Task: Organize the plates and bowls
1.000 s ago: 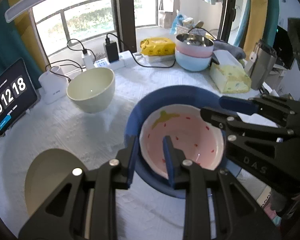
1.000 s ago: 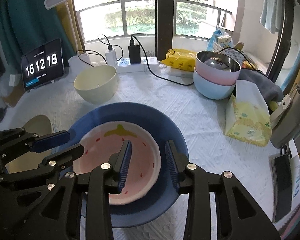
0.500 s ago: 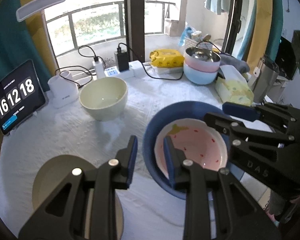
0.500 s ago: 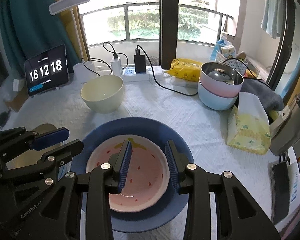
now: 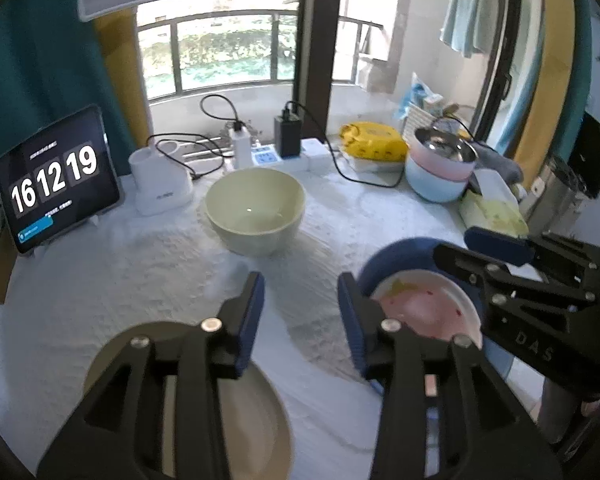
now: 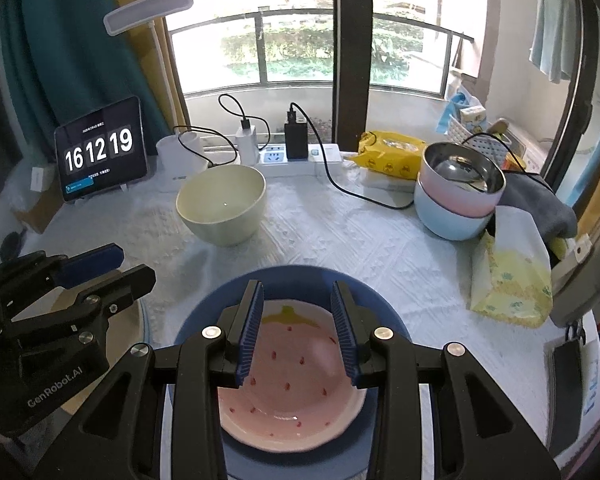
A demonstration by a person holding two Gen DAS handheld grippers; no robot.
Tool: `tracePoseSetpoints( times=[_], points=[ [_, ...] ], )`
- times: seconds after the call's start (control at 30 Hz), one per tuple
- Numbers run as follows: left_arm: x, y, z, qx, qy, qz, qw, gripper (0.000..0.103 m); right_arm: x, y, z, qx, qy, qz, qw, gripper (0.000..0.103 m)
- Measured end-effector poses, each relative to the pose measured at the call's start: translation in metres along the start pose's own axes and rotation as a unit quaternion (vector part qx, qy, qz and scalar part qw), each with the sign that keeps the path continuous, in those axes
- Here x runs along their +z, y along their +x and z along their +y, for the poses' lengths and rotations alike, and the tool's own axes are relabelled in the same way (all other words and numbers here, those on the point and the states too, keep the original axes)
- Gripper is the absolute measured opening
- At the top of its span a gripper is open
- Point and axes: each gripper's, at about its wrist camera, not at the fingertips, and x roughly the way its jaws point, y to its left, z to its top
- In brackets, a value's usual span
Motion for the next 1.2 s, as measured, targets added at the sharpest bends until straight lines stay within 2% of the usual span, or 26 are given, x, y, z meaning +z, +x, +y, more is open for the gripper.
tracePoseSetpoints(
  times=[0.37,0.57,1.2],
  points=[
    [0.012,0.011,0.025,0.008,-0.022,-0.004,0.9997,0.043,0.020,0.018,0.013,0.009,-0.009,0.006,1.000,0.037],
    [0.021,0.020,0.039,0.010,-0.032,-0.004,0.9994,0.043,0.033,0.031,0.013,0.025,0.010,0.014,1.000,0.037],
    [0.060,0.045,0.068,0.013,-0.039,-0.011,0.9991,0.043,0.071,0.063,0.009,0.029,0.025,0.027,0.999,0.037]
  ],
)
